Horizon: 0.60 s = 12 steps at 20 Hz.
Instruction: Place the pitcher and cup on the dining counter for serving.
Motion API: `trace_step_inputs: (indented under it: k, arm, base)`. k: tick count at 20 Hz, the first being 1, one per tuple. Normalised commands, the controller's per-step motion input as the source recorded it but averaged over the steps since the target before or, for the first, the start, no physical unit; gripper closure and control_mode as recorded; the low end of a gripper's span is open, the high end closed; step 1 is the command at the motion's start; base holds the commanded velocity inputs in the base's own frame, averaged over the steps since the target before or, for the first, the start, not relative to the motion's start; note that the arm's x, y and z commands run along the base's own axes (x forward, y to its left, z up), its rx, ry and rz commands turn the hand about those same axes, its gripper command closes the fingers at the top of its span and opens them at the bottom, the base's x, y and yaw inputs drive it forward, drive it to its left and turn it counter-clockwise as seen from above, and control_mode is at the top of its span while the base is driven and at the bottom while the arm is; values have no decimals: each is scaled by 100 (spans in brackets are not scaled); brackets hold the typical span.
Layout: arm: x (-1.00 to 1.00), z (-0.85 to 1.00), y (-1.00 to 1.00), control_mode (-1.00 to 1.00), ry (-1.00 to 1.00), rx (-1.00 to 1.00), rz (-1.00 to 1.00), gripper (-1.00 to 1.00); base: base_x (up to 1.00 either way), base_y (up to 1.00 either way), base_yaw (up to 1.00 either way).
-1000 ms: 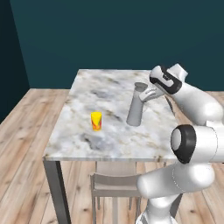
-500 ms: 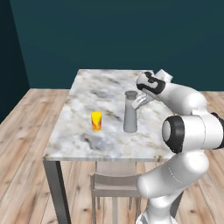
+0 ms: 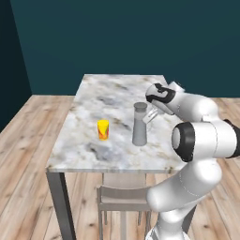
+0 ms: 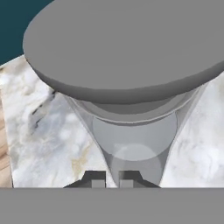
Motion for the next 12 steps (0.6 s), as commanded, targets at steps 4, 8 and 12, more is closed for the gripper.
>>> trace_step_inputs:
  k: [4,8,12]
  arm:
    - [1,-22,1,-100,-4,-3,5,100]
    - [0,-32,0,-100,-8,0,4,100]
    - [0,-9,0,-100,-1,0,2,100]
  base:
    - [0,0,0]
    - [0,0,0]
    - [0,0,0]
